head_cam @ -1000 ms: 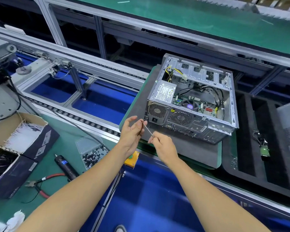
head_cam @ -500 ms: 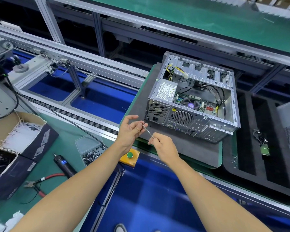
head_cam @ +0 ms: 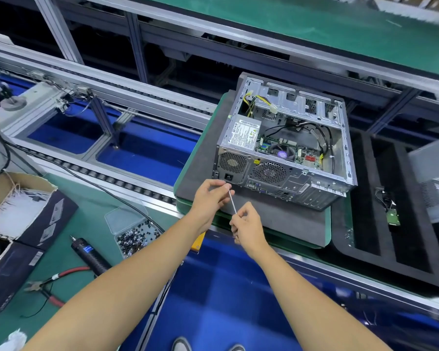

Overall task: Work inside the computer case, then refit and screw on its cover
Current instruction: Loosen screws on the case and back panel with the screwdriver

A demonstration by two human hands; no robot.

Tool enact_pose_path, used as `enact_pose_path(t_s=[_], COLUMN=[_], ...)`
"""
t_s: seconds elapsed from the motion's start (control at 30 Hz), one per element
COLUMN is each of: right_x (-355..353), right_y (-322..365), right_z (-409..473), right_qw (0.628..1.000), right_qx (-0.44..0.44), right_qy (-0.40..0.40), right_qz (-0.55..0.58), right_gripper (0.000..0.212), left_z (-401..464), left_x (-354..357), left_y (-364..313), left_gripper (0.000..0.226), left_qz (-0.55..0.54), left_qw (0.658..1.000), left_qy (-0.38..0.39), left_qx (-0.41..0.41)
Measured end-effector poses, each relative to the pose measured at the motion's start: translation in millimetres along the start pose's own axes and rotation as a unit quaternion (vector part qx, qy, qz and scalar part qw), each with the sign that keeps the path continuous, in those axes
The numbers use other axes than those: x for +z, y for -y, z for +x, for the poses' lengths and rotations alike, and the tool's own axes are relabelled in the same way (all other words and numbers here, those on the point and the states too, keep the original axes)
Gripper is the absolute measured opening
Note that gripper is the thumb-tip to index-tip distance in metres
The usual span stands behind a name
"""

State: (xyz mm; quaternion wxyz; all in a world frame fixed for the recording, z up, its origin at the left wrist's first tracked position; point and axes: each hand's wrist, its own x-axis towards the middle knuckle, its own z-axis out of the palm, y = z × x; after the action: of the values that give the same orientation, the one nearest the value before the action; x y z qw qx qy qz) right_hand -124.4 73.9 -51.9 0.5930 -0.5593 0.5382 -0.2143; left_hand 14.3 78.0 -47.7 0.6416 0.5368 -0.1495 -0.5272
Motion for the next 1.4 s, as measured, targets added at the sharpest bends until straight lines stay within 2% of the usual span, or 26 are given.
enact_pose_path(t_s=[0.1, 0.17, 0.27, 0.33, 0.4, 0.5, 0.67, 0.77, 0.93, 1.03, 1.1, 1.27, 1.4], right_x=[-6.8, -11.7, -14.4, -13.4, -11.9, -10.4, -8.8, -8.5, -7.8, -7.1, -5.6, -0.8, 4.2], right_y=[-7.2, -11.9, -15.1, -15.3, -14.1, -12.5, -12.9, -14.4, -13.1, -11.2, -11.1, -9.3, -3.6], right_z=[0.2, 0.5, 1.8, 4.3, 7.3, 10.1, 10.1, 9.6, 11.8, 13.5, 14.7, 20.8, 26.8], right_qw=[0.999, 0.998, 0.995, 0.993, 0.991, 0.989, 0.987, 0.986, 0.984, 0.983, 0.981, 0.967, 0.942], right_qx=[0.003, 0.001, -0.005, -0.007, -0.007, -0.007, 0.004, 0.008, 0.004, 0.003, 0.002, -0.016, -0.053], right_qy=[-0.025, -0.039, -0.050, -0.059, -0.070, -0.078, -0.090, -0.090, -0.095, -0.097, -0.097, -0.112, -0.158], right_qz=[-0.028, -0.057, -0.083, -0.098, -0.116, -0.128, -0.136, -0.143, -0.149, -0.155, -0.170, -0.229, -0.291], right_gripper=[0.016, 0.015, 0.015, 0.015, 0.015, 0.014, 0.012, 0.011, 0.013, 0.014, 0.014, 0.015, 0.020], left_z=[6.3, 12.5, 23.7, 29.3, 32.8, 35.2, 45.0, 51.1, 54.3, 55.1, 55.0, 54.6, 50.8], left_x=[-4.0, -18.6, -45.0, -54.9, -59.7, -61.1, -43.0, -35.0, -33.0, -38.1, -44.7, -60.5, -65.9], left_y=[4.0, 2.8, 2.0, 3.0, 5.3, 8.6, 9.9, 10.7, 12.6, 10.0, 7.3, 2.5, -0.2], left_gripper=[0.020, 0.019, 0.019, 0.020, 0.022, 0.031, 0.037, 0.032, 0.021, 0.022, 0.024, 0.018, 0.036], left_qz=[0.076, 0.172, 0.381, 0.478, 0.510, 0.523, 0.642, 0.671, 0.672, 0.624, 0.611, 0.622, 0.622], left_qw=[0.994, 0.973, 0.891, 0.840, 0.822, 0.816, 0.727, 0.699, 0.688, 0.727, 0.739, 0.746, 0.747], left_qy=[-0.049, -0.093, -0.150, -0.149, -0.126, -0.097, -0.090, -0.112, -0.124, -0.140, -0.152, -0.096, -0.061], left_qx=[0.059, 0.121, 0.197, 0.212, 0.219, 0.228, 0.225, 0.220, 0.244, 0.248, 0.239, 0.220, 0.228])
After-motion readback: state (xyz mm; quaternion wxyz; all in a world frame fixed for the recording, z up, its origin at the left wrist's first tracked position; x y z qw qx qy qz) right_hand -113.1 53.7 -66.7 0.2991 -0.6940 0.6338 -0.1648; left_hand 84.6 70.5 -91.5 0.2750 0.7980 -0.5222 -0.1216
